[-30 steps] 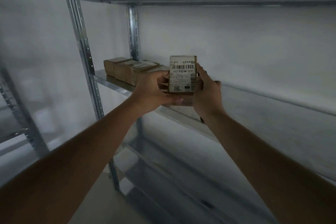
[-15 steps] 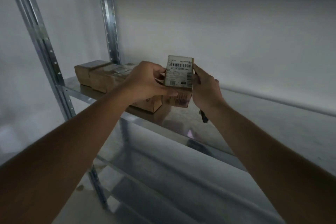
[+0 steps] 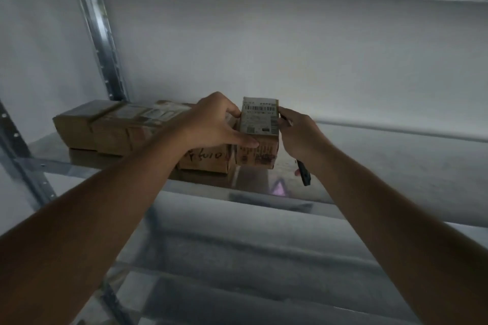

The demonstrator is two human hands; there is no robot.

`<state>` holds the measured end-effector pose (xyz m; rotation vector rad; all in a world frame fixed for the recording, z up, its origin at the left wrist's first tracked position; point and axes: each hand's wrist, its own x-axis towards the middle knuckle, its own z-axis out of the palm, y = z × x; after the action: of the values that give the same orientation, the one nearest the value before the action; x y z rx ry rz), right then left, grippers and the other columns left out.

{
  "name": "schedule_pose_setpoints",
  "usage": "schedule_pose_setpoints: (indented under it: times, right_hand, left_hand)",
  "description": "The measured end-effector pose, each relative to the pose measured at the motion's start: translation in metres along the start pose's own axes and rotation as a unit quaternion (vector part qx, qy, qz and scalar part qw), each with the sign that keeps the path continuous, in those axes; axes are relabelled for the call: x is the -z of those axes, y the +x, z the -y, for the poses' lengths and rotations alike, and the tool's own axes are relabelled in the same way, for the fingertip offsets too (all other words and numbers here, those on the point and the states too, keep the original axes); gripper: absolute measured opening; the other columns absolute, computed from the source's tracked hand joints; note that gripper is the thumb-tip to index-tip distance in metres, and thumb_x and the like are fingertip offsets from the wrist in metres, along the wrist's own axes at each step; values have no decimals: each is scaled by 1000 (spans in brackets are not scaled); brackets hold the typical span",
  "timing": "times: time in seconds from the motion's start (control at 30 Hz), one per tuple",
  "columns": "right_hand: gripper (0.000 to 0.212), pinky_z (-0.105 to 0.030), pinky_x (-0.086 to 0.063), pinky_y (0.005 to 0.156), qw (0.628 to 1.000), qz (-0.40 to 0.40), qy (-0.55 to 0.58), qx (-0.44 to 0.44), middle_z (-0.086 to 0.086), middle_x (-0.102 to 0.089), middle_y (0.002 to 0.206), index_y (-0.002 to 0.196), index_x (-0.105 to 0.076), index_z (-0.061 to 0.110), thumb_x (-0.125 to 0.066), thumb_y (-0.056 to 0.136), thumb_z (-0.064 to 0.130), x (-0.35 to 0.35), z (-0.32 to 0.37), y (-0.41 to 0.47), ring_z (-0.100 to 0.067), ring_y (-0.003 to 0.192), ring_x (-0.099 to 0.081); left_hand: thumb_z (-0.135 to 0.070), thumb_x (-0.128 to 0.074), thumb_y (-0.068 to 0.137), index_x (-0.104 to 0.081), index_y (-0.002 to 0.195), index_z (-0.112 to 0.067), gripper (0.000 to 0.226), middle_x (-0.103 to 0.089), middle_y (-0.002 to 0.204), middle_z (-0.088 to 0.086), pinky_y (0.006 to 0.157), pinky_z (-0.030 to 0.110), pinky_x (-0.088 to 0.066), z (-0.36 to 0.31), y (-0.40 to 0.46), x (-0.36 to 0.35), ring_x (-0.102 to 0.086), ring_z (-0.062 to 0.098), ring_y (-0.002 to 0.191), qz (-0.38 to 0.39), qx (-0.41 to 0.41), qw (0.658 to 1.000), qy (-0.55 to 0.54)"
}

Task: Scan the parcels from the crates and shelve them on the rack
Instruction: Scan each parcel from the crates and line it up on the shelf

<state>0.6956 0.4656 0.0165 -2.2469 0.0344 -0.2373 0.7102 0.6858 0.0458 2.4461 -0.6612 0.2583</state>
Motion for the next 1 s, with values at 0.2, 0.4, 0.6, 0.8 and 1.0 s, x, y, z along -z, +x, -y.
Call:
schedule_pose_setpoints:
  times: [0.2, 0.4, 0.6, 0.8, 1.0]
  right_hand:
    - [40, -43, -53, 87, 998, -16, -25, -51, -9, -65, 131, 149, -56, 41, -43, 112, 31, -16, -3, 2, -28, 110, -56]
    - [36, -30, -31, 53, 996, -13, -34, -79, -7, -70, 107, 143, -64, 33, -47, 112, 30, -22, -1, -3, -16, 64, -43]
    - [35, -30, -31, 53, 992, -3, -81, -97, -12, -71, 114, 143, -64, 34, -48, 112, 27, -22, 5, 5, -17, 64, -40]
    - [35, -28, -31, 53, 991, 13, -92, -95, -8, -64, 99, 144, -64, 27, -49, 112, 22, -20, 8, 10, -17, 63, -42]
    - [38, -34, -41, 74, 993, 8, -89, -82, -13, -69, 117, 144, -62, 24, -50, 110, 14, -26, 2, 18, -29, 91, -53]
  left_hand:
    - [-77, -86, 65, -81, 113, -29, 68, -75, 100, -6, 78, 50, -62, 11, -1, -1, -72, 17, 94, 60, -44, 996, 49]
    - [-65, -84, 78, -80, 113, -23, 55, -70, 122, -5, 85, 42, -58, 15, -4, -5, -67, 17, 108, 79, -81, 991, 74]
    - [-67, -85, 76, -76, 95, -29, 44, -72, 99, -12, 71, 31, -54, 19, 1, -5, -67, 5, 89, 78, -86, 991, 73]
    - [-67, -83, 79, -75, 98, -29, 43, -65, 96, -12, 69, 27, -50, 17, 3, -1, -61, 2, 85, 86, -82, 988, 96]
    - [-73, -70, 86, -77, 111, -31, 49, -67, 106, -14, 88, 40, -54, 18, 7, -4, -65, 11, 101, 110, -88, 980, 140]
